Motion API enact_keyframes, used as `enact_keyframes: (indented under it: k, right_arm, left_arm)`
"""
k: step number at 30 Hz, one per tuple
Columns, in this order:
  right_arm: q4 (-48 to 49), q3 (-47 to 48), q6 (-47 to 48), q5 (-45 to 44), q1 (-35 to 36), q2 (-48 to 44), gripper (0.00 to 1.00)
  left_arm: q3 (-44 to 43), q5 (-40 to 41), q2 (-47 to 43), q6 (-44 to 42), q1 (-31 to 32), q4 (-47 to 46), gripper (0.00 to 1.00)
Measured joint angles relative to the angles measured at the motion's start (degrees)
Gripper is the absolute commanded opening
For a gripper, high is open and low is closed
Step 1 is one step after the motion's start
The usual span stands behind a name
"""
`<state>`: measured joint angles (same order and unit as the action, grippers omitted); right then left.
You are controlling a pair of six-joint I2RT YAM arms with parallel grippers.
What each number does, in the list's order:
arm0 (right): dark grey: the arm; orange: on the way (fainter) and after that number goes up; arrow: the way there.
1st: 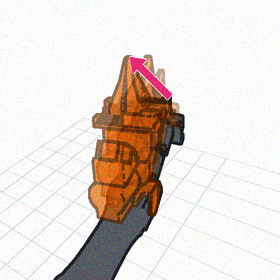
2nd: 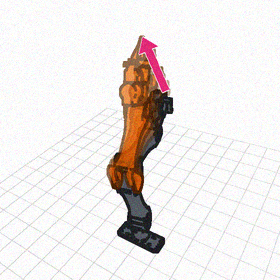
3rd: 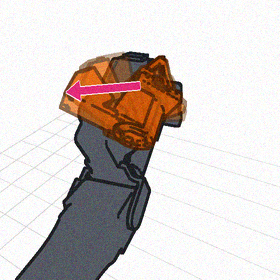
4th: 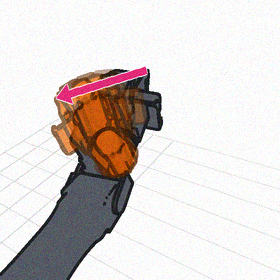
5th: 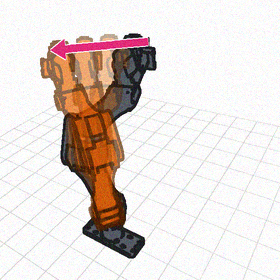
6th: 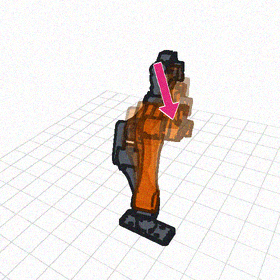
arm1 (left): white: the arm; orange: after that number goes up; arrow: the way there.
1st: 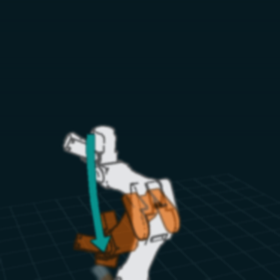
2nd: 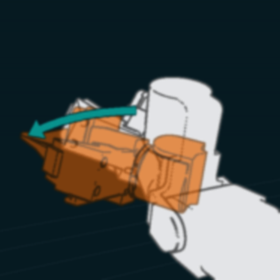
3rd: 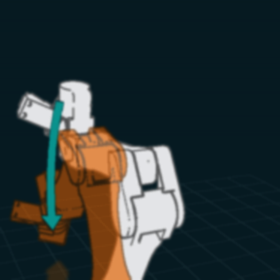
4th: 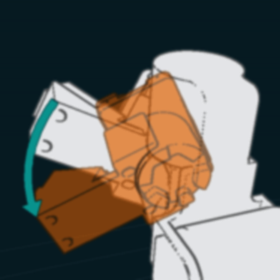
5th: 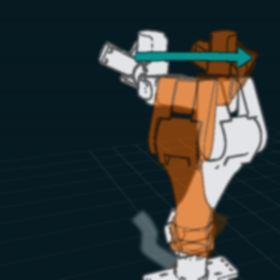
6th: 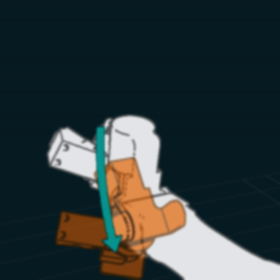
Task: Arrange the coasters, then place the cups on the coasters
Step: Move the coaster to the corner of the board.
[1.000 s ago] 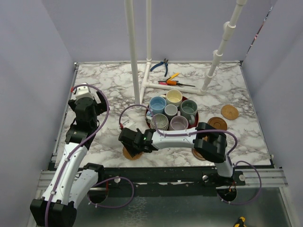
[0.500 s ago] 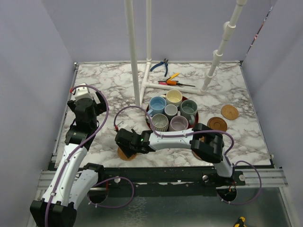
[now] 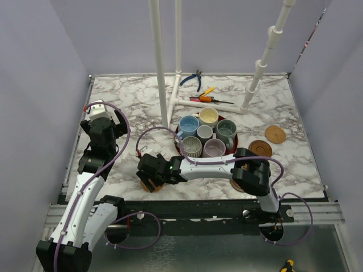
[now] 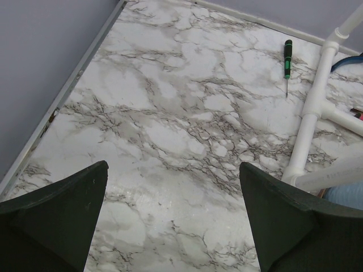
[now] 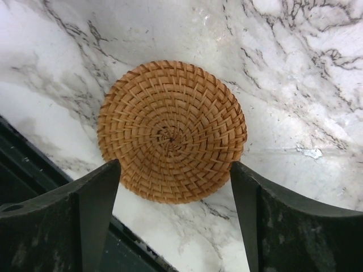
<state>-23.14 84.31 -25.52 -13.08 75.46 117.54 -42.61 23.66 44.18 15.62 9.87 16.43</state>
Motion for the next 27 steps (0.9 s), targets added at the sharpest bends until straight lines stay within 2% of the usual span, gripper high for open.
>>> enact_keyframes:
  k: [8, 13, 18, 23, 27]
  right_arm:
    - [-2.2, -0.7, -1.2, -0.9, 0.1, -9.3, 0.95]
    - [-7.3, -5.5, -4.4, -3.5, -0.1, -18.8, 1.0]
    - [-15.0, -12.9, -9.5, -5.4, -2.1, -28.5, 1.0]
    - [-20.3, -21.7, -13.5, -5.5, -7.6, -37.3, 0.99]
    - [-22.9, -26.9, -14.5, -5.2, -13.0, -41.9, 0.92]
  left_arm:
    - [0.0, 0.0, 0.0, 0.0, 0.0, 0.0, 0.99]
    - [0.2, 0.0, 0.0, 0.3, 0.0, 0.0, 0.99]
    - [0.3, -0.1, 0.1, 0.3, 0.0, 0.0, 0.99]
    - [0.3, -0.8, 0.6, 0.5, 0.0, 0.0, 0.99]
    - [0.3, -1.6, 0.9, 0.7, 0.0, 0.0, 0.99]
